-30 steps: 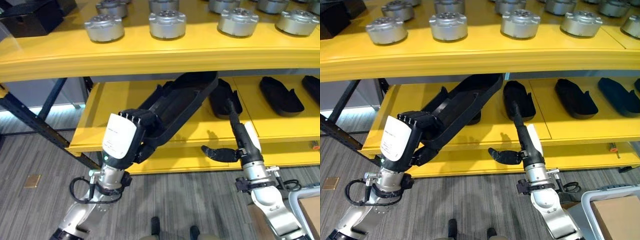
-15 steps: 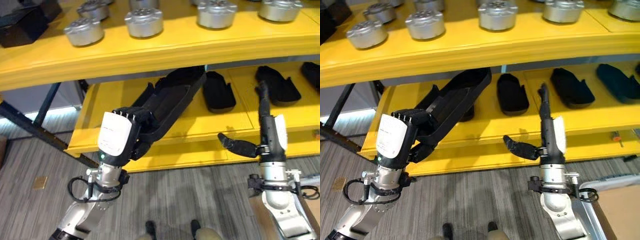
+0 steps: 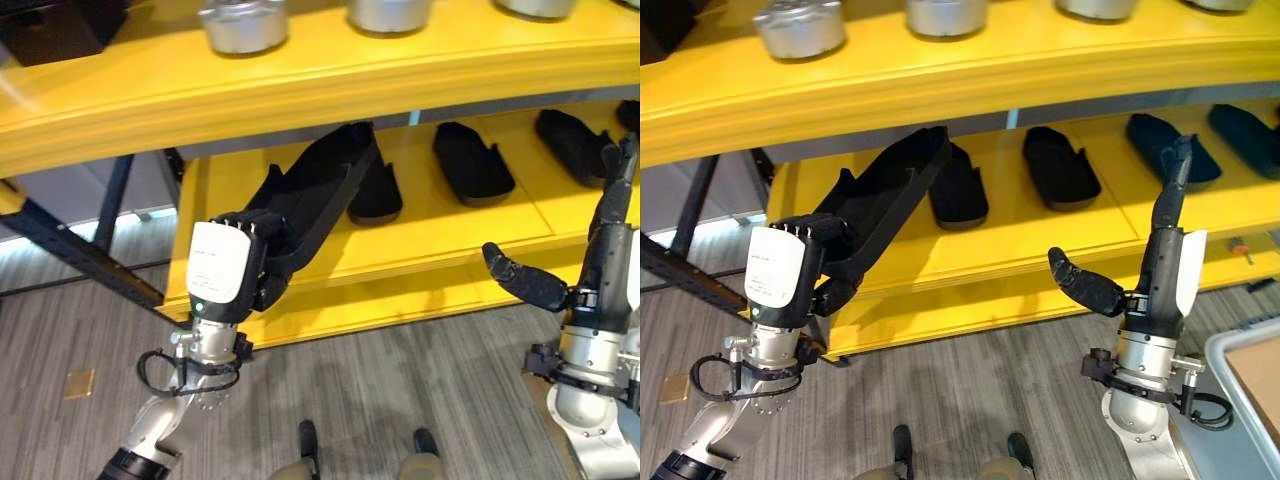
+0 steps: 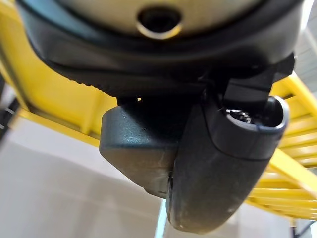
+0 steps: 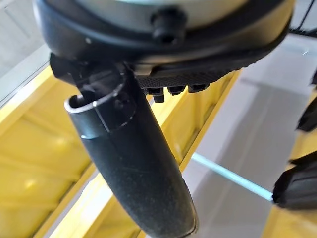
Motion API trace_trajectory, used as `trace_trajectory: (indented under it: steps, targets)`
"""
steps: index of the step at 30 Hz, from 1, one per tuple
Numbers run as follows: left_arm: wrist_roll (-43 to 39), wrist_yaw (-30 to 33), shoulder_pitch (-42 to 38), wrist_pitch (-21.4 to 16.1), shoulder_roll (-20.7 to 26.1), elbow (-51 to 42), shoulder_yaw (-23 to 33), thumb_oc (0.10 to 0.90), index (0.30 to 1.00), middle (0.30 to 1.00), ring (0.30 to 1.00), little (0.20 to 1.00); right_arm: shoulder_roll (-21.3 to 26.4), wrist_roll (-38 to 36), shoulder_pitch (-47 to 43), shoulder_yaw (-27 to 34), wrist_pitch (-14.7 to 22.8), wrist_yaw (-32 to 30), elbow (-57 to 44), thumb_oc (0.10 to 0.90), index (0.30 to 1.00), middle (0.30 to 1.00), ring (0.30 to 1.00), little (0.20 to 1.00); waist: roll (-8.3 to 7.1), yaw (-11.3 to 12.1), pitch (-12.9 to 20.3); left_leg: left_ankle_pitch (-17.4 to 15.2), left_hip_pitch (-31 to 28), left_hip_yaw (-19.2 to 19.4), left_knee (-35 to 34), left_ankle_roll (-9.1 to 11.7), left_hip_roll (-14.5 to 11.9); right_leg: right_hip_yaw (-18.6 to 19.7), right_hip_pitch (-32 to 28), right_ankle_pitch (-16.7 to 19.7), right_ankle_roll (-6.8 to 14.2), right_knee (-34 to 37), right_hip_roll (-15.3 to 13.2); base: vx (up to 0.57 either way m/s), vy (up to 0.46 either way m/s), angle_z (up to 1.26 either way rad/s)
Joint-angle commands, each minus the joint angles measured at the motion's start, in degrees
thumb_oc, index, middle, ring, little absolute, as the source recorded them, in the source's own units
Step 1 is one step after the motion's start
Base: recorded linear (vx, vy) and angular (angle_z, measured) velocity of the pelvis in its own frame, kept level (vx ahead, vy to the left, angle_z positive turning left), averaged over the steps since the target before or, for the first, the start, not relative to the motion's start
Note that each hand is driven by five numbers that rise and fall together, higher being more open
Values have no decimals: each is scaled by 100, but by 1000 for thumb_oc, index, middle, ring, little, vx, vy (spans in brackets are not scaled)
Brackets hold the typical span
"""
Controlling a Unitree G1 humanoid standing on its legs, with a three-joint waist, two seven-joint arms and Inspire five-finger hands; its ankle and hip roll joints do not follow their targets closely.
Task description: Move parts from the plastic box to the shelf.
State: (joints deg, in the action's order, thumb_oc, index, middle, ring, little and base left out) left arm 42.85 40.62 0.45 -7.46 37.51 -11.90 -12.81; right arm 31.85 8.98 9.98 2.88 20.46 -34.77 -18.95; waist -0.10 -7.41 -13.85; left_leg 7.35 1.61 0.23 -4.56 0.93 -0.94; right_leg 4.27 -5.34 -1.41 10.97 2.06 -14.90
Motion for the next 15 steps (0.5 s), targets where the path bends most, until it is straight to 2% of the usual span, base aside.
trace_trajectory:
  steps: [1, 3, 6, 10, 14, 15]
  targets:
    - [-204, 507, -227, -315, -74, -804, 590, 400, 300, 300, 300, 300, 217, 147, -562, 395, 121, -623, -450, 900, 1000, 1000, 1000, 1000, 49, 2, 779, -414, -403, 295, -44, 134, -492, -179, 226, 546, -318, -72, 562, 180, 416, 23]
    - [-326, 538, -176, -232, -50, -701, 746, 400, 300, 300, 300, 300, 64, 325, -556, 412, -95, -769, -487, 900, 1000, 1000, 1000, 1000, -30, 89, 825, -540, -438, 403, -39, -24, -336, -214, 247, 535, -217, -143, 432, 150, 389, 9]
    - [-271, 544, -175, -133, -75, -719, 798, 400, 300, 300, 300, 300, 25, 410, -571, 370, -166, -855, -457, 900, 1000, 1000, 1000, 1000, -63, 139, 821, -592, -438, 472, 1, -109, -270, -288, 295, 460, -186, -329, 396, 43, 162, 1]
    - [-233, 301, -153, 23, -41, -695, 840, 400, 300, 300, 300, 300, 26, 487, -657, 293, -232, -897, -389, 900, 1000, 1000, 1000, 1000, -82, 216, 818, -670, -495, 733, 22, -187, -220, -651, 342, 341, -173, -591, 341, 48, 114, -5]
    - [-357, 367, 35, 175, 35, -547, 945, 400, 300, 300, 300, 300, 75, 479, -932, 105, -332, -877, -297, 900, 1000, 1000, 1000, 1000, -96, 427, 798, -693, -584, 1214, -15, -222, -216, -1434, 392, 426, -143, -810, 203, 29, 49, -42]
    - [-349, 433, 147, 245, 42, -419, 1056, 400, 300, 300, 300, 300, 89, 425, -1012, 83, -282, -782, -285, 900, 1000, 1000, 1000, 1000, -122, 450, 779, -668, -648, 1426, -42, -199, -257, -1657, 471, 367, -135, -786, 394, 92, -43, -65]
